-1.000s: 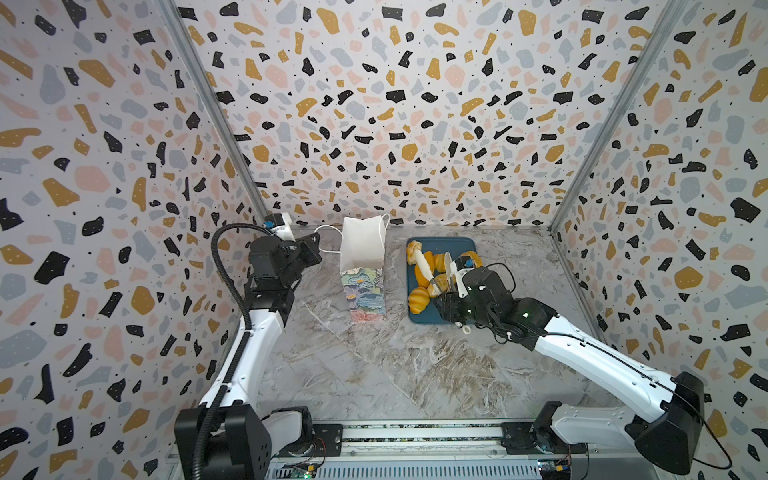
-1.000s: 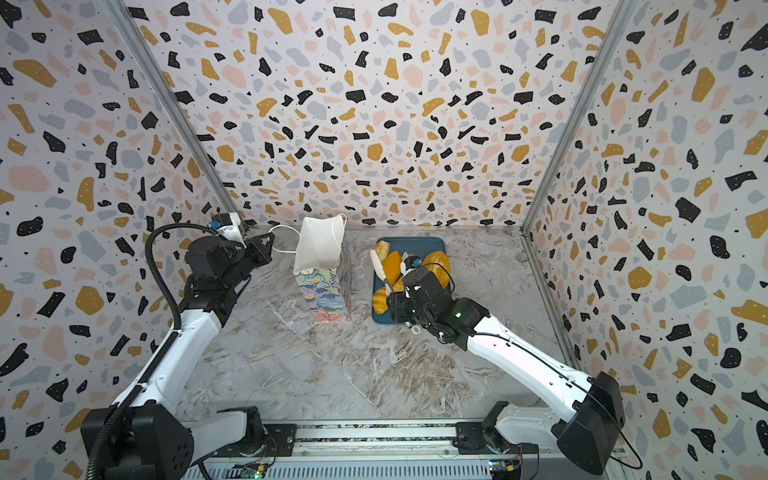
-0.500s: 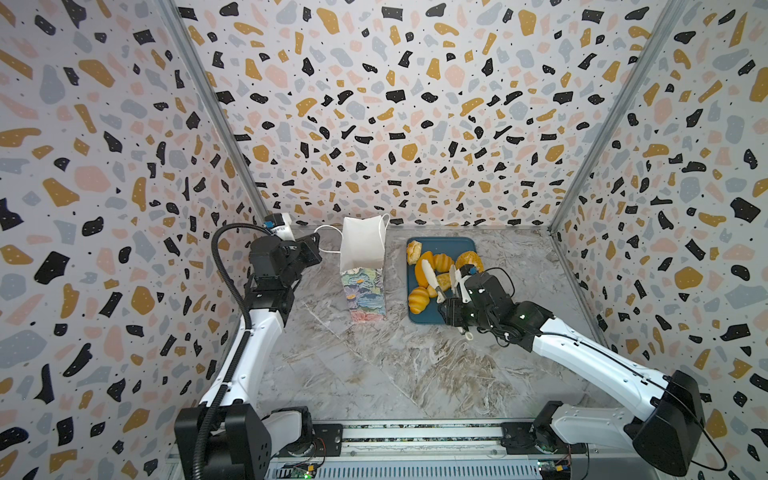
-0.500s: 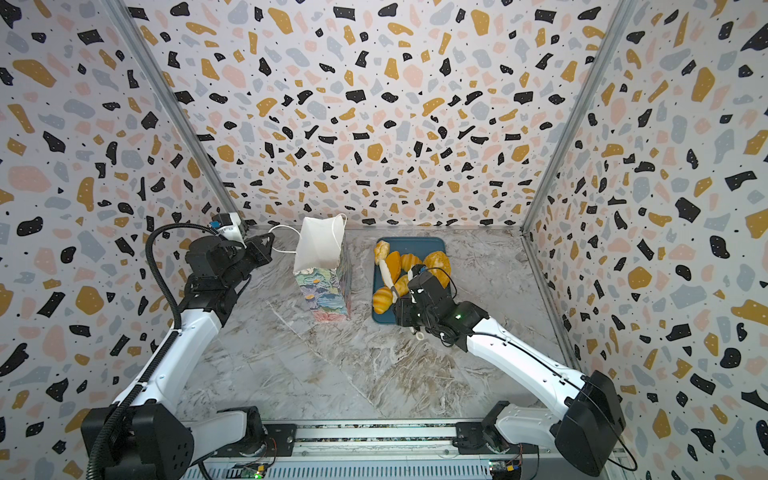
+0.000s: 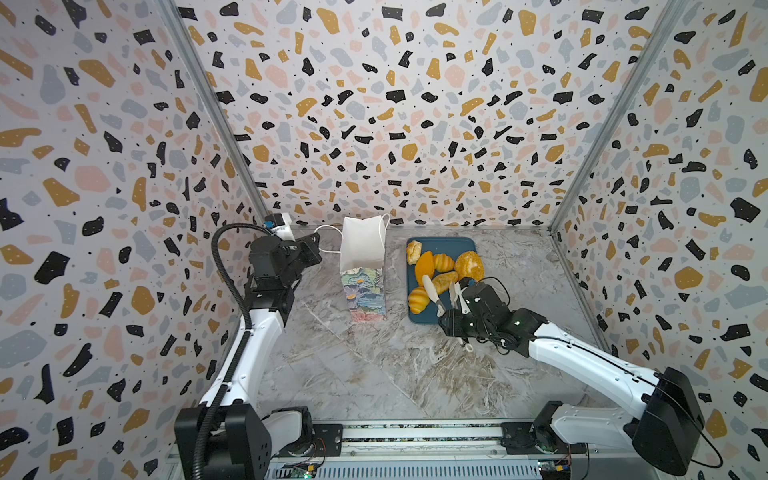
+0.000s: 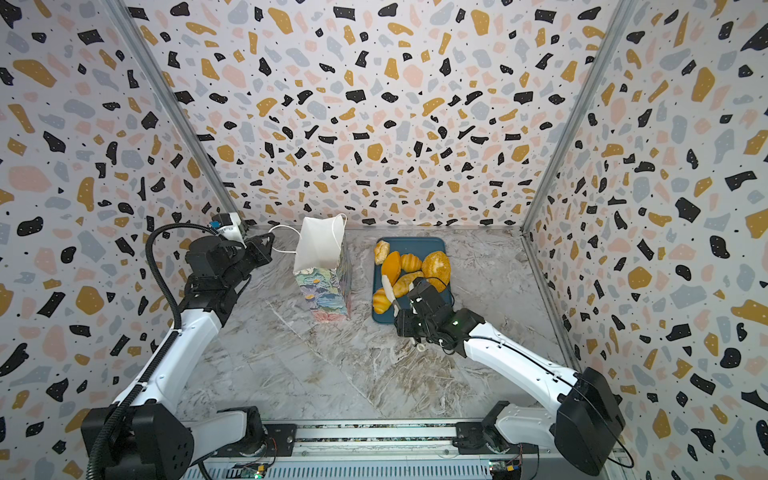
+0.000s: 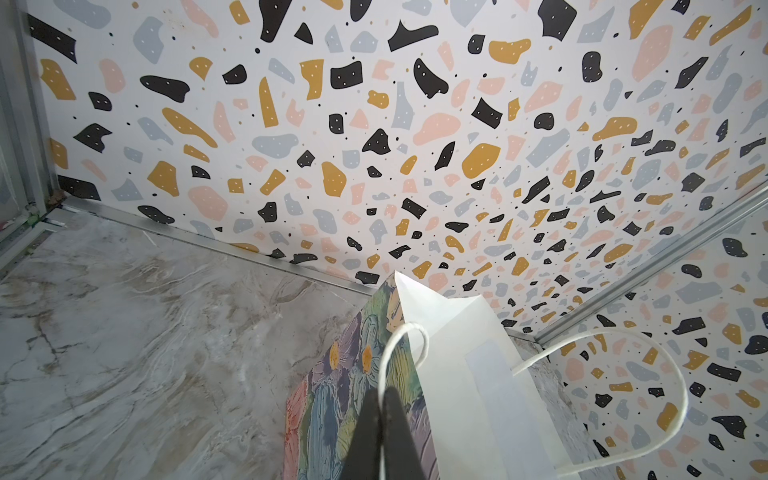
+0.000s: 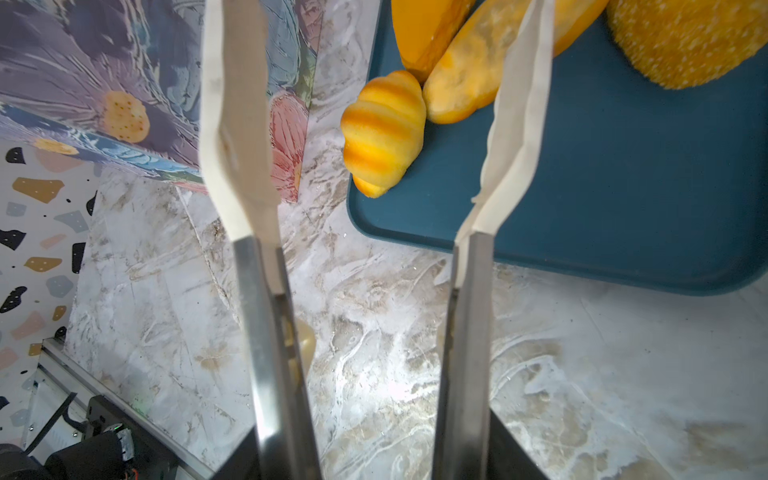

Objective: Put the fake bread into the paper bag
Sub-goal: 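Close the tongs around a yellow striped roll with the right gripper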

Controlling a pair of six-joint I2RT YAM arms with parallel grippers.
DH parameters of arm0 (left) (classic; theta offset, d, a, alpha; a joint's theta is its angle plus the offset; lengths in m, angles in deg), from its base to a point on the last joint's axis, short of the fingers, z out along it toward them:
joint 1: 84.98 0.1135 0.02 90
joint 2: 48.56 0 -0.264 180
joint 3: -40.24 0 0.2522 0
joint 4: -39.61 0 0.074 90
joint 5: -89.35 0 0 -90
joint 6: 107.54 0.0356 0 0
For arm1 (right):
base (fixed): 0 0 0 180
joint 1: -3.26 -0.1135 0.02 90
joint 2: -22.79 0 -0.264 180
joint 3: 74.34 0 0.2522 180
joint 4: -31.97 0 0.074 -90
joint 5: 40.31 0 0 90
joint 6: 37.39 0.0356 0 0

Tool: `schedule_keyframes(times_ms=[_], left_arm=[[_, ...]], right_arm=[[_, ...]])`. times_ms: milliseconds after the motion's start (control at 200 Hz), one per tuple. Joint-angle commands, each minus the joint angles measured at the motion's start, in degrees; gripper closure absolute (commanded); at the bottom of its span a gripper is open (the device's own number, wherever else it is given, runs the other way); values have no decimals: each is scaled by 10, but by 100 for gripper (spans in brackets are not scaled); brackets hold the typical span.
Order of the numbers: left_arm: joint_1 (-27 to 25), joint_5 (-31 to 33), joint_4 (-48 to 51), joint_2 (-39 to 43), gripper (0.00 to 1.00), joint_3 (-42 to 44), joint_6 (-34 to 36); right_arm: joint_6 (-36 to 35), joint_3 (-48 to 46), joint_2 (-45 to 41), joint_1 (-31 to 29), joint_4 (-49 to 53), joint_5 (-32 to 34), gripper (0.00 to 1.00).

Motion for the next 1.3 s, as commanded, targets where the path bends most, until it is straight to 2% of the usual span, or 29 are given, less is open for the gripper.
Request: schedule_keyframes(times_ms=[0, 430, 1291], left_arm=[[-3, 1, -16, 1, 100, 3, 5], [-3, 1, -15, 3, 100, 2, 6], [-3, -2, -16, 2, 100, 2, 5]], right_arm=[[19, -1, 0, 1, -25, -11, 43], [60, -51, 24, 0, -95, -62, 43], [64, -19, 112, -11, -138, -85, 44]])
